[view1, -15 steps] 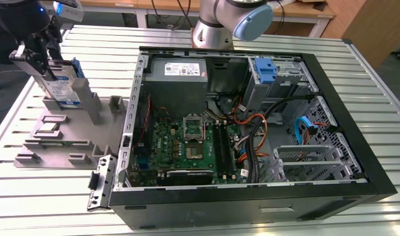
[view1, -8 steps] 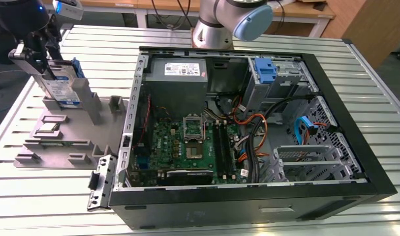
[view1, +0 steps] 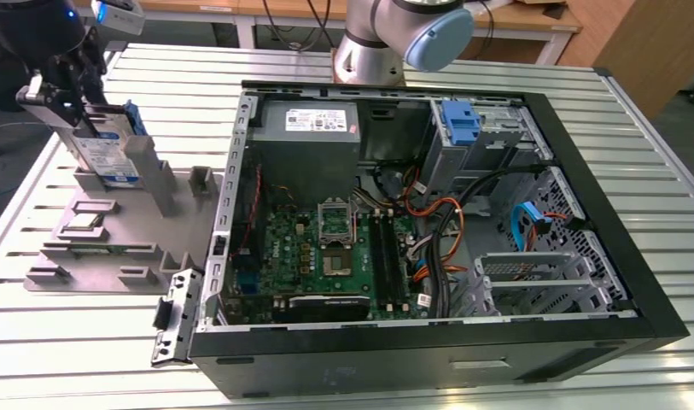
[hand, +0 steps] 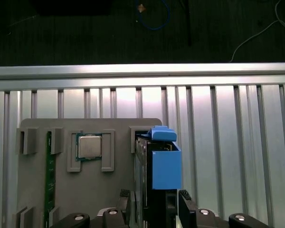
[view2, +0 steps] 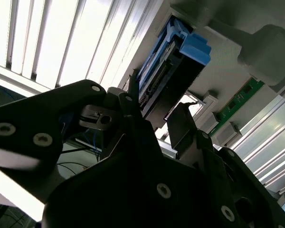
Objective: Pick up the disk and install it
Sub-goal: 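Pick up the disk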
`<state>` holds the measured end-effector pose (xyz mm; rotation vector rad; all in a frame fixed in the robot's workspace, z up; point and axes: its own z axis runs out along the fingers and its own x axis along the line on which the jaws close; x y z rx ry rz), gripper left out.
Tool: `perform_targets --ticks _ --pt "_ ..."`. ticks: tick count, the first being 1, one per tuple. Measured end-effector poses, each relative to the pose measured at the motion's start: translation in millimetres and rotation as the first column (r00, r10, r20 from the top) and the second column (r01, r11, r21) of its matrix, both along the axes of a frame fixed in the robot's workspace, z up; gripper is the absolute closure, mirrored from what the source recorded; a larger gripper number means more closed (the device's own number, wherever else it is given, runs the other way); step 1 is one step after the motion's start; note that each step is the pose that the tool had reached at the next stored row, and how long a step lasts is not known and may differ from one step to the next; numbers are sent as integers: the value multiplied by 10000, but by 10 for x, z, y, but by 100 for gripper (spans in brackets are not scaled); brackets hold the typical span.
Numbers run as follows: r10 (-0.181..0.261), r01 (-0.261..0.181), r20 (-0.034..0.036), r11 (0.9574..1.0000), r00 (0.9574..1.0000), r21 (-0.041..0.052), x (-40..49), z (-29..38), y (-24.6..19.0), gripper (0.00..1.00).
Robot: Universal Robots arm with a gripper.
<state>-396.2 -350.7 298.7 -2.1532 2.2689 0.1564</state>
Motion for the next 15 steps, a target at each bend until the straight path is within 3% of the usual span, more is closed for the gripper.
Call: perform_targets --ticks 1,4,7,15 --pt "0 0 0 10000 10000 0 0 0 0 49" --pt "0 0 1 10000 10000 0 0 -1 0 51" --pt "1 -1 0 10000 10000 -1 0 0 0 64" --pt "0 0 1 10000 10000 0 0 -1 0 64"
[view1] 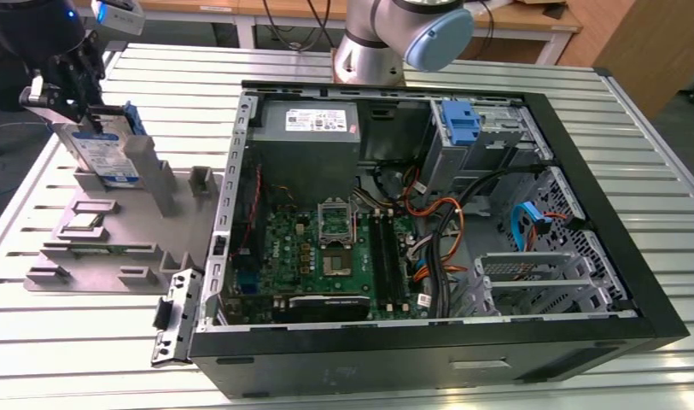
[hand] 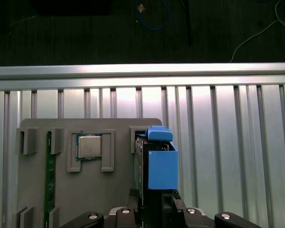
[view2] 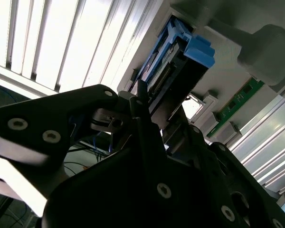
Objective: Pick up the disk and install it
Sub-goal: 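Pick up the disk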
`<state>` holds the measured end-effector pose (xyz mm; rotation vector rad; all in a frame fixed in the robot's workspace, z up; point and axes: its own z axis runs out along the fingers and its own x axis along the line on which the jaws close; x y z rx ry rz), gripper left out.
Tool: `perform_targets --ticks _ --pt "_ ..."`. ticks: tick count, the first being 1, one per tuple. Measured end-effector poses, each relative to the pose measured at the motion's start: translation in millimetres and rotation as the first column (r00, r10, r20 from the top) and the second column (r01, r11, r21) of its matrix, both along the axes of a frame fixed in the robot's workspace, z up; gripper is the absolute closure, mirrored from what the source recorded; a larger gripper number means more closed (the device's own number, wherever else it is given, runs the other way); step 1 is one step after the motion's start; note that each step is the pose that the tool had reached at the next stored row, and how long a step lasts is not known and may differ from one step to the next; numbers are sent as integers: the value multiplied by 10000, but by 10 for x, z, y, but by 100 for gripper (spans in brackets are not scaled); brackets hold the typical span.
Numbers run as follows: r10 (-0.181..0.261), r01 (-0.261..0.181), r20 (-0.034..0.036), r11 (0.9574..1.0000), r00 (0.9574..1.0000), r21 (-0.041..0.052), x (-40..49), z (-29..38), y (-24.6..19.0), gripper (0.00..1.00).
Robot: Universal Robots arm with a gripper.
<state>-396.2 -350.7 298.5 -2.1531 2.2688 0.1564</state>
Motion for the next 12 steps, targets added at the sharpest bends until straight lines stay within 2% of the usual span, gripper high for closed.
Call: perform_targets --ticks 5,6,12 --pt "0 0 1 10000 10000 1 0 -1 0 63" --pt "0 0 1 10000 10000 0 0 -1 0 56" --pt "31 -31 0 10000 10000 6 0 -1 0 56"
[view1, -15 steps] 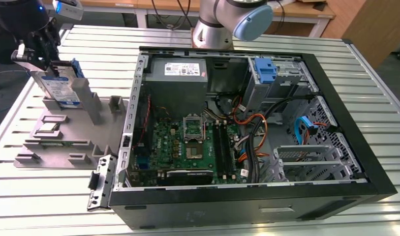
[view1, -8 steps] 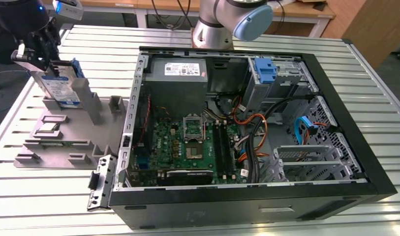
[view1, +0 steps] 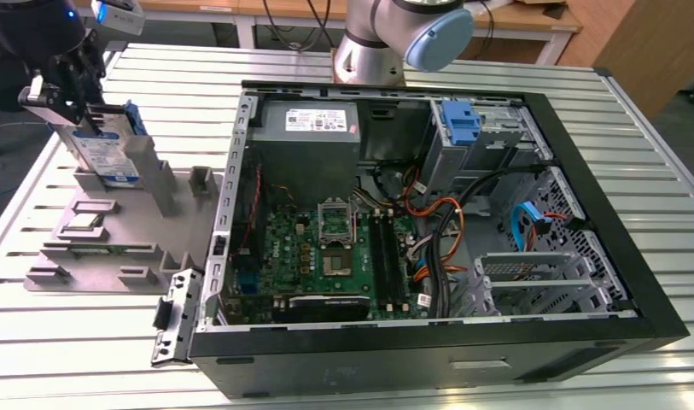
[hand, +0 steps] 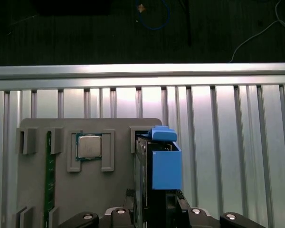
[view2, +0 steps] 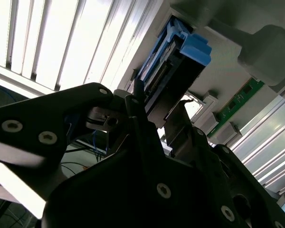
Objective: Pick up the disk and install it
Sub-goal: 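Pick up the disk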
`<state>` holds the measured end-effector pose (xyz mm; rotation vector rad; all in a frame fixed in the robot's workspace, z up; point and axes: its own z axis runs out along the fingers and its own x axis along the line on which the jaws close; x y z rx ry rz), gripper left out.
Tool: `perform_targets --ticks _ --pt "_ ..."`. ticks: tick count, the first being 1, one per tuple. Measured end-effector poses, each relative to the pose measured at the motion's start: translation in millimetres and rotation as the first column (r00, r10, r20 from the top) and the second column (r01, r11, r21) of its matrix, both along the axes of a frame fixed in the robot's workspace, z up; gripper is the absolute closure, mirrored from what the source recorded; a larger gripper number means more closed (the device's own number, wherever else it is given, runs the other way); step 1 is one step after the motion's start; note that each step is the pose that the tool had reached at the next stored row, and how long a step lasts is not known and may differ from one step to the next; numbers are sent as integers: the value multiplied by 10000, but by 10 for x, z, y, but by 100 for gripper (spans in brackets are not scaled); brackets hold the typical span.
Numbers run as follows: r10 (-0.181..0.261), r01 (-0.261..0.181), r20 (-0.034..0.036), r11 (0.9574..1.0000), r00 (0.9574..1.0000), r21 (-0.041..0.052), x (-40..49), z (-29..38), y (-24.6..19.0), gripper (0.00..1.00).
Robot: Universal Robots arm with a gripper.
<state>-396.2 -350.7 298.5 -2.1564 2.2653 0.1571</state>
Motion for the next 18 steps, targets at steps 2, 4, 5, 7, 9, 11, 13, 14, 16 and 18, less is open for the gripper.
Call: perform_targets --ticks 2,4,5,7,9,11,13,14,16,18 --pt "46 -46 1 10000 10000 52 0 -2 0 56" --pt "96 -96 2 9999 10000 115 0 -3 3 56" --pt "122 -122 2 9998 9999 132 0 -4 5 56" --pt "157 -157 2 9998 9999 135 0 -4 6 56" --pt "202 -202 1 9997 9998 135 0 -5 6 56" --pt "295 -295 2 9995 9996 135 0 -6 6 56" --pt "419 -419 1 9990 9991 135 0 -7 6 56" --pt "484 -484 1 9987 9988 134 0 -7 6 56" --pt "508 -508 1 9986 9987 133 0 -7 6 56" --pt "509 -509 0 9986 9987 133 0 -7 6 56"
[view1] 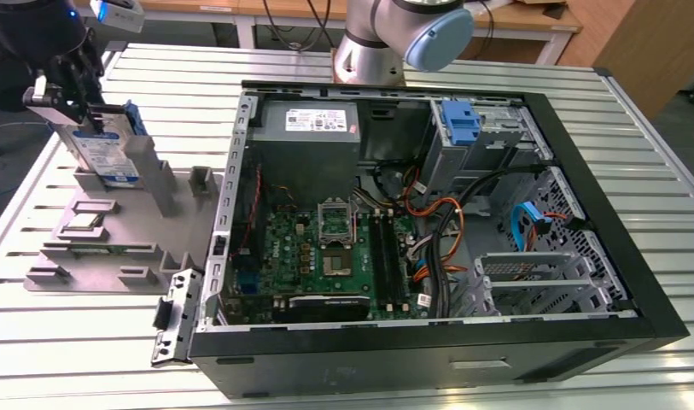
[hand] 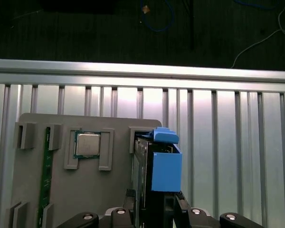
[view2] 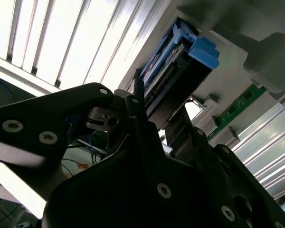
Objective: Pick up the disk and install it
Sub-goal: 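Pick up the disk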
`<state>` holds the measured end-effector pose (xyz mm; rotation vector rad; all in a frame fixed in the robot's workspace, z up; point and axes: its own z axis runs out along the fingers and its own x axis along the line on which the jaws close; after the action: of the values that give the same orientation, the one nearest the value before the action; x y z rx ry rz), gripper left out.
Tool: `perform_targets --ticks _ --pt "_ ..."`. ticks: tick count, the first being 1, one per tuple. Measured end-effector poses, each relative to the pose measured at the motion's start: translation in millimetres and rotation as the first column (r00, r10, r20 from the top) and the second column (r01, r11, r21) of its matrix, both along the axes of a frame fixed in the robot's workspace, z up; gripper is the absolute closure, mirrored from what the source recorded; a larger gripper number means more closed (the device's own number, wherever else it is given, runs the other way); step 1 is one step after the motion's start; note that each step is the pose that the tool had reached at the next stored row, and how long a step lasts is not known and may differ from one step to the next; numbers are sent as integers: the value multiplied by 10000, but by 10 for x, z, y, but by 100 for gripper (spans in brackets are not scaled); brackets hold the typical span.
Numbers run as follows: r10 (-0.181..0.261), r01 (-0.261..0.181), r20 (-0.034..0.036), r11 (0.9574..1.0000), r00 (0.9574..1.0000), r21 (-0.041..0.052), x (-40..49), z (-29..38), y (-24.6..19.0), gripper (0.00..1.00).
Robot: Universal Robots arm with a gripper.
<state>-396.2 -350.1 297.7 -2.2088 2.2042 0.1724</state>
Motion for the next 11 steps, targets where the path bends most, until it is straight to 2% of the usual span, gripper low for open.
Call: perform_targets --ticks 10,11 --pt "2 -2 0 10000 10000 -1 0 0 0 58" --pt "2 -2 -1 10000 10000 0 0 0 0 64"
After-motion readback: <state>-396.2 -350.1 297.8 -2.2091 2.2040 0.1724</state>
